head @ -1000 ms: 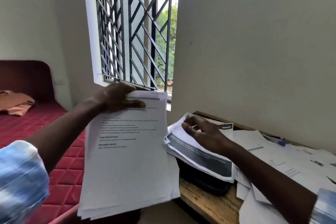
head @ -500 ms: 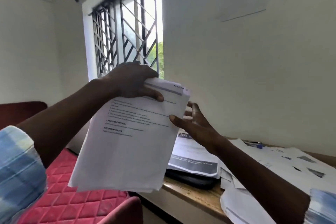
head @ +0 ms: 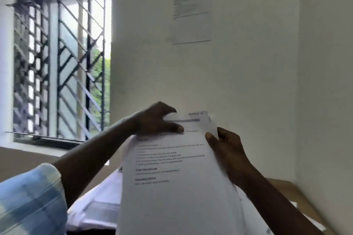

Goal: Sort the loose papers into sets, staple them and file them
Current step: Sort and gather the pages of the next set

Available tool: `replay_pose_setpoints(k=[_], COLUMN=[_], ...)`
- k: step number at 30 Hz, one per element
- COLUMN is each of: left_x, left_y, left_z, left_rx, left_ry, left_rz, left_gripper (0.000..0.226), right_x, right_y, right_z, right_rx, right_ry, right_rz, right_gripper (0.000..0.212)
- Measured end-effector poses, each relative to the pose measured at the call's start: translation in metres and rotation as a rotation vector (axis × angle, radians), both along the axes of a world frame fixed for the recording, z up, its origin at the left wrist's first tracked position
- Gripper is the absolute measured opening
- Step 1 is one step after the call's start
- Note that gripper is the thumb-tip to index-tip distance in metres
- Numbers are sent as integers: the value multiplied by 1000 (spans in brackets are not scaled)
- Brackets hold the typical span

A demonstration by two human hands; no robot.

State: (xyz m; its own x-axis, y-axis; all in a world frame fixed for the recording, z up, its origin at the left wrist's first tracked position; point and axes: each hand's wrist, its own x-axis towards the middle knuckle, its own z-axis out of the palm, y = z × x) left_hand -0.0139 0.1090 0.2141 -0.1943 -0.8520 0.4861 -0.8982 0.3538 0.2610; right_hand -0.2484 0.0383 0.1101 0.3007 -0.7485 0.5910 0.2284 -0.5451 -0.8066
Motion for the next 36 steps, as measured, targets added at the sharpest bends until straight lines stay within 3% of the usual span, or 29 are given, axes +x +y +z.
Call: replay_pose_setpoints(k=[3, 8, 12, 14, 17, 18, 21, 23, 26, 29, 33, 36], left_x=[-22, -43, -46, -44, -41, -42, -42, -44, -47, -46, -45, -47], left_y=[-63, -141, -182, -195, -201, -201, -201, -203, -201, -197, -197, -202], left_z=[-35, -95, -156, -183, -213, -219, -234, -240, -243, -246, -254, -260], left_rx=[-7, 79, 127, 116, 96, 69, 45, 68, 86, 82, 57, 83], left_ry=[28, 245, 341, 448, 622, 644, 745, 744, 655, 554, 460, 443], left_rz=[-58, -179, -216, -182, -214, -222, -218, -206, -240, -277, -239, -159], left_gripper=[25, 26, 11, 18, 20, 15, 4, 7, 18, 22, 29, 30], right_x=[-36, -68, -71, -70, -70, -70, -69, -68, -63, -60, -61, -62], right_y=[-38, -86, -115, -125, -131, -132, -134, -134, -128, -124, -128, -132], right_z=[-20, -58, -96, -114, -141, -148, -156, -158, -153, -153, -162, -164], right_rx=[63, 291, 349, 347, 302, 287, 214, 191, 135, 96, 15, -34], right_ry=[46, 121, 146, 187, 219, 216, 292, 340, 428, 438, 562, 599], right_rz=[-78, -139, -244, -292, -345, -367, -430, -441, -463, -492, -590, -590], right_gripper=[35, 19, 33, 38, 16, 19, 51, 49, 23, 12, 23, 18])
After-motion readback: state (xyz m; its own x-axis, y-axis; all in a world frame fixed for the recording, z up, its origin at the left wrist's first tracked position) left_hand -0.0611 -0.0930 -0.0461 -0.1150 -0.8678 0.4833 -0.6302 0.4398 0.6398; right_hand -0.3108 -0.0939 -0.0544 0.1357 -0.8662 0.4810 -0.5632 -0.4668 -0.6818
